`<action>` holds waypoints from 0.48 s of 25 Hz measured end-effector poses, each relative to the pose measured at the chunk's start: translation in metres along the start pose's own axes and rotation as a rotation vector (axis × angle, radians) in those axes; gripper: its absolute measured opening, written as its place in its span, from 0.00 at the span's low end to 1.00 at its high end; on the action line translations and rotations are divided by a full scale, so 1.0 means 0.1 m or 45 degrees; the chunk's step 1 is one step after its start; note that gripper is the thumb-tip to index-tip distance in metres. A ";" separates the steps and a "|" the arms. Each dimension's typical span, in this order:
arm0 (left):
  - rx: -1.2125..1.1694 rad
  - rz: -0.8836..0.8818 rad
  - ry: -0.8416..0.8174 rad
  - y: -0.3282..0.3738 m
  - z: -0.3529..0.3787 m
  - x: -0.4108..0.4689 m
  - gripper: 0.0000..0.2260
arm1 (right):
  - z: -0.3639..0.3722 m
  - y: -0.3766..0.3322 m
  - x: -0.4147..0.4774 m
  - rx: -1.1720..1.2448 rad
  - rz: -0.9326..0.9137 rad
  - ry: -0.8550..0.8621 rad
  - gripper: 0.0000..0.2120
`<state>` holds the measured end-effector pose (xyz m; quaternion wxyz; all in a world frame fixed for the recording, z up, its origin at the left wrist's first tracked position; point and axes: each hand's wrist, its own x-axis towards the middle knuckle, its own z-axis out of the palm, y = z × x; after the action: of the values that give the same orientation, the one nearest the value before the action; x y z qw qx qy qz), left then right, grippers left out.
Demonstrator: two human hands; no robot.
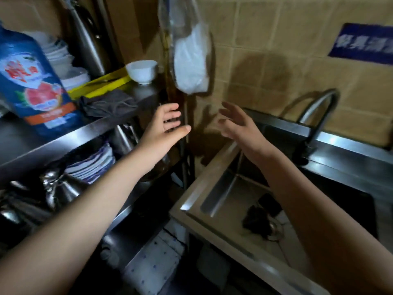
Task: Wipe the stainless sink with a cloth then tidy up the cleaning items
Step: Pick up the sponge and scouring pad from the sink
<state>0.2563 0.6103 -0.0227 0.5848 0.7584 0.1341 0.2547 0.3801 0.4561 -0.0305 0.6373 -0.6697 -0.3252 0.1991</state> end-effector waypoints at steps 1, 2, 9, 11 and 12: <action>-0.013 -0.007 -0.035 0.01 0.19 -0.03 0.22 | -0.18 0.04 -0.11 -0.002 0.008 0.029 0.30; -0.025 -0.012 -0.071 0.01 0.39 -0.06 0.23 | -0.35 0.07 -0.22 -0.004 0.021 0.077 0.28; -0.074 -0.050 -0.349 -0.03 1.45 -0.09 0.23 | -1.23 0.30 -0.82 -0.013 0.107 0.430 0.19; -0.085 -0.062 -0.425 -0.07 1.71 -0.04 0.21 | -1.42 0.40 -0.95 -0.035 0.156 0.521 0.19; -0.084 -0.061 -0.465 -0.12 1.83 -0.02 0.20 | -1.50 0.47 -1.01 -0.054 0.186 0.564 0.19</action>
<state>0.3553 0.4631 -0.0681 0.6299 0.7690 0.0355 0.1030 0.4191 0.2787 -0.0751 0.6627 -0.7321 -0.1320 0.0859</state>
